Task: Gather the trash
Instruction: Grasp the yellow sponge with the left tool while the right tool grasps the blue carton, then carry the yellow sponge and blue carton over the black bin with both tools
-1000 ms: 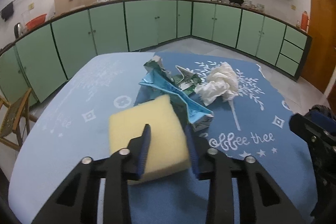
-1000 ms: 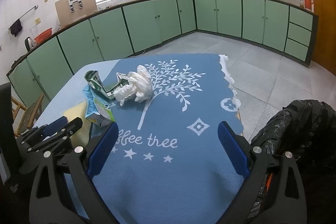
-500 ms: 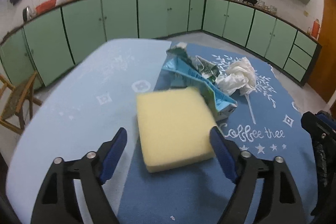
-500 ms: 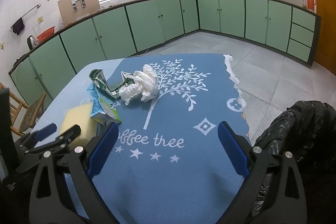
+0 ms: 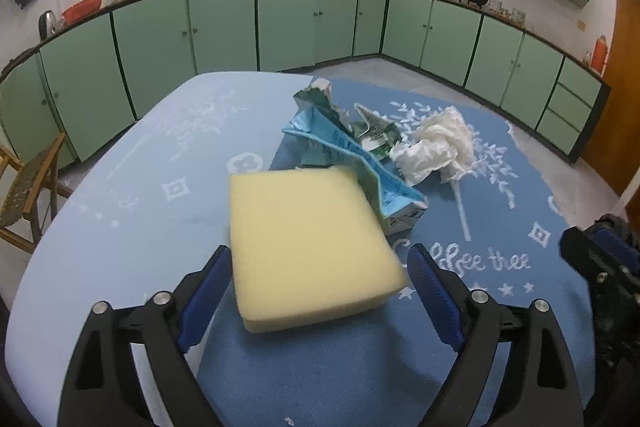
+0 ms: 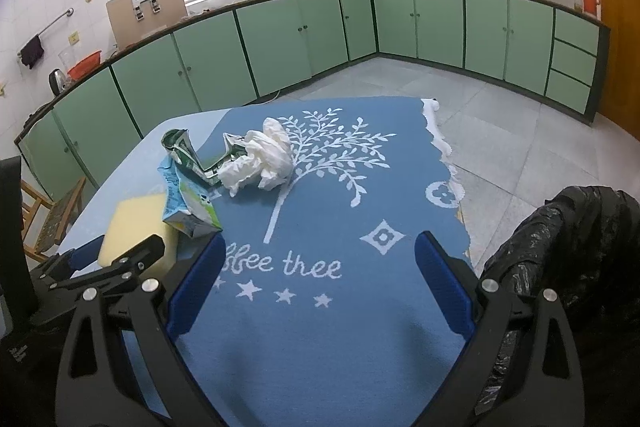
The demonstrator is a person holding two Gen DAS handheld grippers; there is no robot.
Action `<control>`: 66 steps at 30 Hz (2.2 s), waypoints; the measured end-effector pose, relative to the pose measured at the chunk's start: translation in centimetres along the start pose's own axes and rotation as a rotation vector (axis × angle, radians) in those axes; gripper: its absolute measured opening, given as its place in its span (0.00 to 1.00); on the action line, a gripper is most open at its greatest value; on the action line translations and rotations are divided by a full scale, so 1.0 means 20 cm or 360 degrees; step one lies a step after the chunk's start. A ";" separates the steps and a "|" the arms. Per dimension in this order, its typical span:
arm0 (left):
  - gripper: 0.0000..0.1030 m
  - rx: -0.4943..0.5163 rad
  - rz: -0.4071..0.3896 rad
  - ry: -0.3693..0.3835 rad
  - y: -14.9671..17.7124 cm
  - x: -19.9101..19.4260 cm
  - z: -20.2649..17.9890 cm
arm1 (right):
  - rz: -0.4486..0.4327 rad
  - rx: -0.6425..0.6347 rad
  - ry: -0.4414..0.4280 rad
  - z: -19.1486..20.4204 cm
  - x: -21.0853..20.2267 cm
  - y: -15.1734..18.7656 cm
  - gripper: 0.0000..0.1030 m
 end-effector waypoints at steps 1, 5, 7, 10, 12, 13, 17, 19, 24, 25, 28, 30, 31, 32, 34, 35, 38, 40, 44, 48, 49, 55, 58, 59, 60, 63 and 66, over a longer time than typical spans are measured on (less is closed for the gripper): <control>0.86 0.0000 0.0022 -0.0008 0.01 0.02 0.00 | 0.0003 0.0006 -0.0002 -0.01 0.00 0.00 0.90; 0.87 -0.0014 0.0110 -0.0026 0.02 0.10 0.01 | 0.0009 0.0002 -0.0003 -0.01 0.01 0.00 0.90; 0.85 -0.0020 0.0139 -0.0025 0.02 0.12 0.01 | 0.0015 -0.0005 -0.0004 -0.01 0.01 0.01 0.90; 0.80 -0.0054 0.0126 -0.0017 0.03 0.11 0.04 | 0.0022 -0.0004 -0.0003 0.00 0.02 0.00 0.90; 0.78 -0.0082 0.0105 0.0006 0.03 0.10 0.05 | 0.0020 -0.0009 -0.0004 0.00 0.01 0.00 0.90; 0.77 -0.0090 0.0092 0.0011 0.04 0.08 0.06 | 0.0019 -0.0012 -0.0005 0.00 0.01 0.00 0.90; 0.77 -0.0086 0.0029 -0.0020 0.04 0.00 0.11 | 0.0015 -0.0024 -0.0012 0.03 0.01 0.00 0.90; 0.76 -0.0082 0.0002 -0.0044 0.04 -0.04 0.15 | 0.0013 -0.0035 -0.0018 0.04 0.01 0.00 0.90; 0.76 -0.0059 -0.0025 -0.0132 0.04 -0.08 0.30 | 0.0012 -0.0051 -0.0056 0.12 0.04 -0.01 0.90; 0.76 -0.0064 -0.0017 -0.0158 0.04 -0.08 0.34 | 0.0013 -0.0062 -0.0067 0.15 0.04 0.00 0.90; 0.76 -0.0078 0.0000 -0.0215 0.06 -0.09 0.44 | 0.0028 -0.0092 -0.0110 0.25 0.09 0.00 0.89; 0.76 -0.0091 0.0009 -0.0252 0.08 -0.09 0.51 | 0.0038 -0.0121 -0.0137 0.32 0.12 0.01 0.82; 0.76 -0.0098 0.0014 -0.0263 0.08 -0.09 0.53 | 0.0048 -0.0141 -0.0152 0.36 0.14 0.01 0.80; 0.76 -0.0105 0.0018 -0.0274 0.09 -0.09 0.56 | 0.0058 -0.0161 -0.0167 0.41 0.16 0.02 0.79; 0.76 -0.0119 0.0027 -0.0293 0.10 -0.09 0.62 | 0.0066 -0.0191 -0.0193 0.48 0.20 0.02 0.78; 0.76 -0.0120 0.0027 -0.0305 0.10 -0.09 0.64 | 0.0073 -0.0209 -0.0205 0.52 0.22 0.02 0.76; 0.76 -0.0117 0.0026 -0.0317 0.10 -0.09 0.67 | 0.0094 -0.0258 -0.0219 0.60 0.28 0.03 0.71; 0.76 -0.0127 0.0026 -0.0311 0.09 -0.07 0.69 | 0.0111 -0.0277 -0.0212 0.63 0.32 0.04 0.68; 0.77 -0.0129 0.0024 -0.0304 0.07 -0.05 0.71 | 0.0154 -0.0302 -0.0185 0.67 0.41 0.05 0.59; 0.77 -0.0137 0.0028 -0.0291 0.07 -0.03 0.70 | 0.0205 -0.0322 -0.0163 0.67 0.47 0.05 0.46; 0.77 -0.0143 0.0030 -0.0287 0.08 -0.03 0.70 | 0.0218 -0.0327 -0.0157 0.67 0.49 0.06 0.45; 0.77 -0.0133 0.0019 -0.0282 0.07 -0.04 0.69 | 0.0268 -0.0357 -0.0144 0.69 0.52 0.06 0.29; 0.77 -0.0123 0.0007 -0.0280 0.06 -0.06 0.68 | 0.0265 -0.0366 -0.0158 0.70 0.50 0.06 0.29; 0.77 -0.0118 0.0004 -0.0280 0.06 -0.06 0.68 | 0.0262 -0.0370 -0.0169 0.70 0.48 0.06 0.29; 0.77 -0.0108 -0.0002 -0.0280 0.05 -0.07 0.67 | 0.0259 -0.0370 -0.0173 0.70 0.48 0.06 0.28; 0.77 -0.0090 -0.0016 -0.0278 0.05 -0.10 0.65 | 0.0247 -0.0358 -0.0192 0.71 0.43 0.05 0.28; 0.77 -0.0085 -0.0033 -0.0266 0.04 -0.15 0.64 | 0.0239 -0.0334 -0.0216 0.70 0.35 0.04 0.28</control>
Point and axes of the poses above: each gripper's, at about its wrist camera, not at the fingertips, and x roughly the way its jaws point, z to its left, y to its underside, the point moved 5 cm from there along x, roughly the way its jaws point, and after that the axes turned 14 degrees about x, right-handed, at the moved point
